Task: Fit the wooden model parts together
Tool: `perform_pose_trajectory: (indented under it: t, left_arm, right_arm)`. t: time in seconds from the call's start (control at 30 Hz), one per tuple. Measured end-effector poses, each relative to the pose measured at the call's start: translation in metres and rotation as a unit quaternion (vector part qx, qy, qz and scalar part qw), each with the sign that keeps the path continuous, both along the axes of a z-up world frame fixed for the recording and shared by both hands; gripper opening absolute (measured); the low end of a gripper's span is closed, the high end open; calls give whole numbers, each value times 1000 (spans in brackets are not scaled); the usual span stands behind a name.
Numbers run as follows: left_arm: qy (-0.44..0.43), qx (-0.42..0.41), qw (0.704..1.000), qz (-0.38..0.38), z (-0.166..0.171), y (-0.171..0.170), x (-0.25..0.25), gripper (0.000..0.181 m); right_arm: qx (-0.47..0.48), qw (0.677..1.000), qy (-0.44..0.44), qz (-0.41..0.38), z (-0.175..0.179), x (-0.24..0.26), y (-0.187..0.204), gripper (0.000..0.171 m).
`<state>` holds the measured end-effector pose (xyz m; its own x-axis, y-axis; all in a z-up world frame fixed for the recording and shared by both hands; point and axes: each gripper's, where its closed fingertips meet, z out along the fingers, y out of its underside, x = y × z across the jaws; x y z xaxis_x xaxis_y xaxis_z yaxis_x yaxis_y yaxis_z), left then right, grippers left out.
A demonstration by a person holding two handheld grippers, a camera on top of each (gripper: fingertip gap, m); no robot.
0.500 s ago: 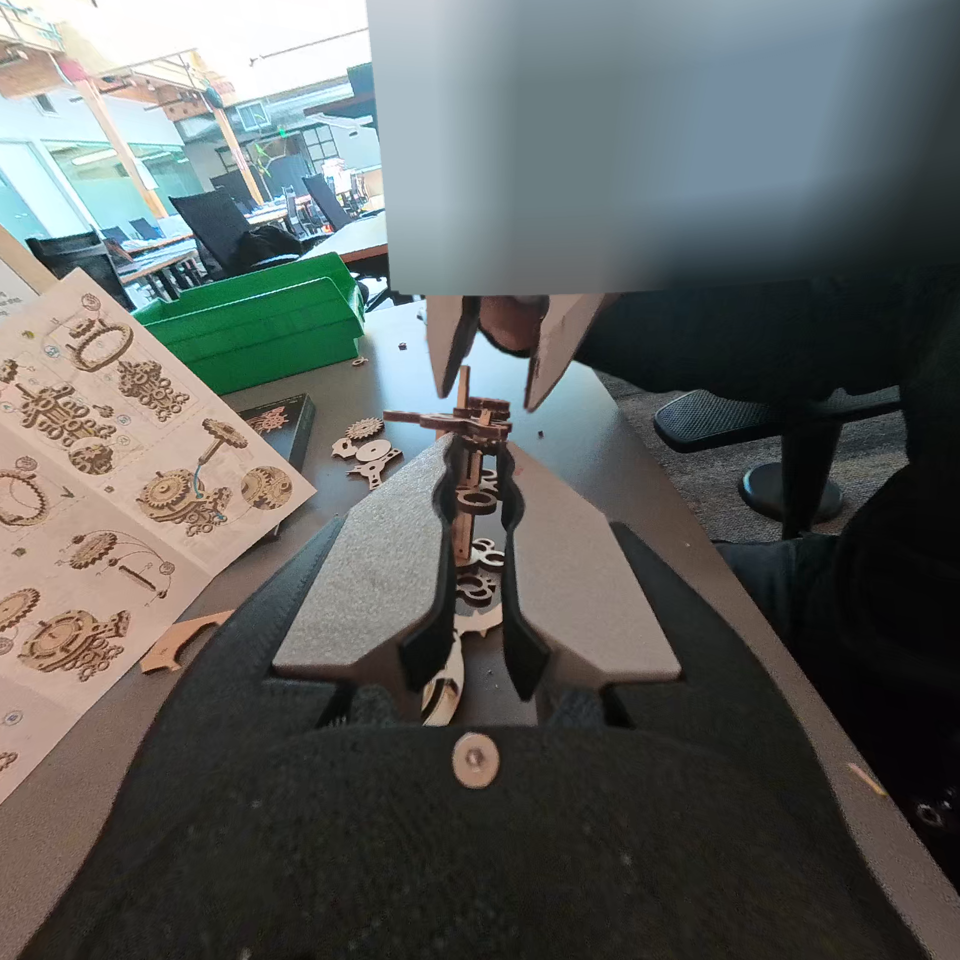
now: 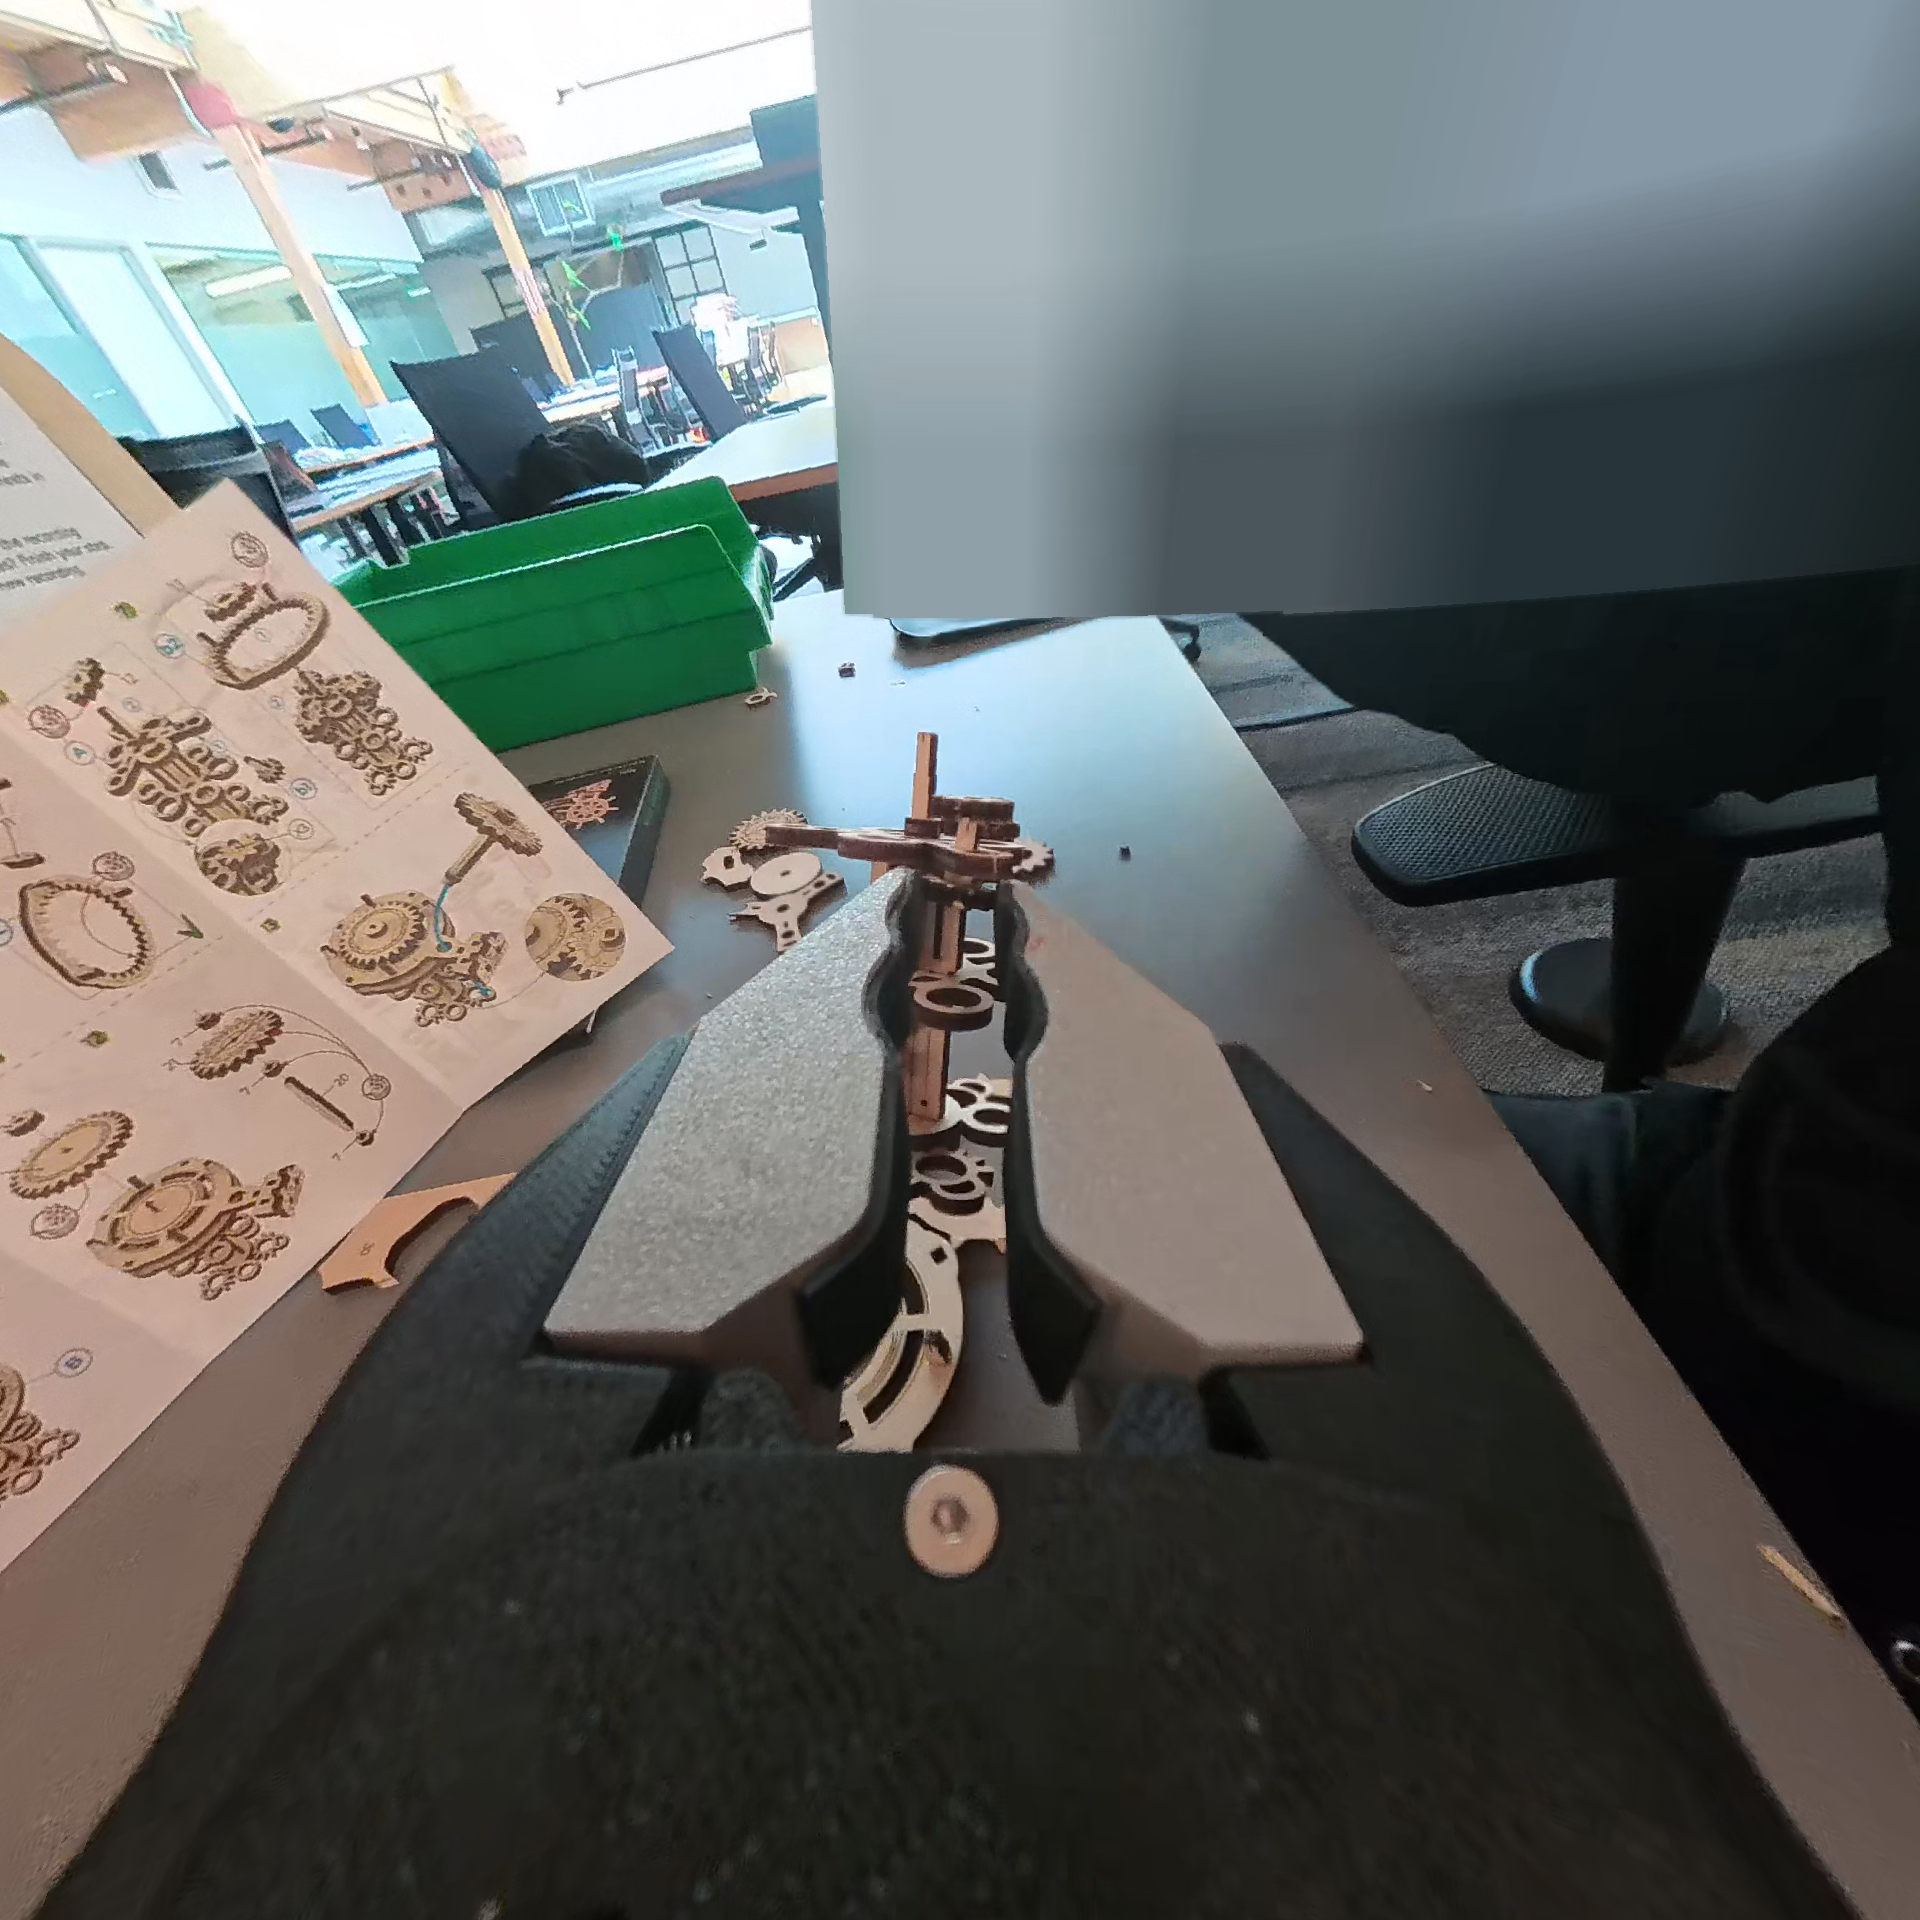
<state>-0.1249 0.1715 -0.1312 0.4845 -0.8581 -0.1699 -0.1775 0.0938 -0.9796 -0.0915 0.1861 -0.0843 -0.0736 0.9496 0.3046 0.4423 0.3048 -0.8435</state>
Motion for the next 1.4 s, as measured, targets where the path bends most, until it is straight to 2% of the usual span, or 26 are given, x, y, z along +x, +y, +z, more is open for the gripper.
perform_pose_trajectory:
  t: [0.17,0.33,0.63,0.83,0.93,1.03,1.2,1.4]
  left_arm:
    - [1,6,1000,-6,0,-2,3,10]
    - [-7,2,1000,-8,2,-2,4,10]
    - [-25,9,1000,-16,7,-5,5,10]
    - [-24,47,998,-25,10,-8,6,10]
    - [-22,106,993,-47,14,-17,10,10]
    - [-25,127,990,-54,16,-20,11,10]
    - [-1,125,991,-40,11,-16,12,11]
    - [-2,95,995,-27,9,-11,10,10]
  right_arm:
    - [-8,1000,17,5,9,5,-1,0]
    - [-15,1000,-8,16,-6,-1,-4,10]
    - [-8,999,-18,46,-13,-9,-17,15]
    - [-2,998,-17,62,-16,-15,-26,19]
    - [20,997,-13,78,-15,-17,-34,23]
    - [43,995,-7,87,-10,-16,-40,25]
    - [68,994,12,83,-3,-22,-47,21]
    - [112,992,-39,54,-26,-34,-40,21]
